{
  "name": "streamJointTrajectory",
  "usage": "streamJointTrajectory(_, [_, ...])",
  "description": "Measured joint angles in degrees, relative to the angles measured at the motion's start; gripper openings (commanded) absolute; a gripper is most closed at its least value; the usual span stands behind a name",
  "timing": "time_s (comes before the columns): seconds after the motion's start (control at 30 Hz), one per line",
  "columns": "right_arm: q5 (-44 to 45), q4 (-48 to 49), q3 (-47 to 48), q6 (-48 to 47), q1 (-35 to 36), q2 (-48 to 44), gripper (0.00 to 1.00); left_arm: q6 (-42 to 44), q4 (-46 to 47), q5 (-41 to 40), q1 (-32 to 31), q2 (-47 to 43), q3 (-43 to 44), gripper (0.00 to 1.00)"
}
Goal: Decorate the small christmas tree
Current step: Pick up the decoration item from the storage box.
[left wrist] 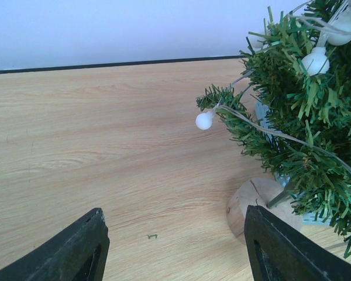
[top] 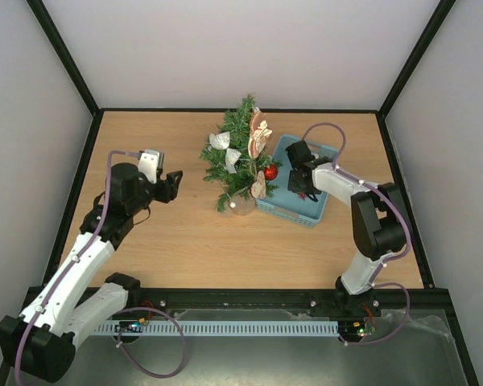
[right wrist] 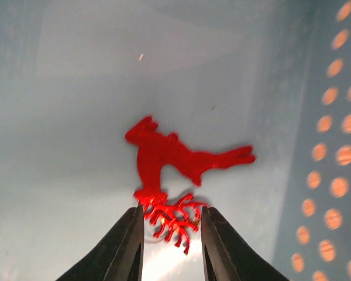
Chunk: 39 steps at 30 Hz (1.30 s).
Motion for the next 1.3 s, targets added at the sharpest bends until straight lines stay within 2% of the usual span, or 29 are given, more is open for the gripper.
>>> streamJointTrajectory(0.27, [-1.40,-0.39,-1.44,0.04,3.72,1.27,0.26,0.00,0.00,0.02,0.00,-1.27,-0.07,0.65])
streamJointTrajectory(0.63, [-0.28,0.07,-0.44,-0.74,3.96,6.40,0.25,0.00,-0.02,0.04,-0.02,-1.53,-0.22,0.65])
streamJointTrajectory(0.9, [2.99,1.99,0.44,-2.25,3.96,8.09,0.02,0.02,-0.04,0.04,-0.04,-1.60,-0.22,0.65])
streamJointTrajectory(1.3, [5.88,4.26,-3.10,-4.28,3.98,4.59,0.02,0.00,-0.04,0.04,-0.04,-1.60,-0.22,0.65])
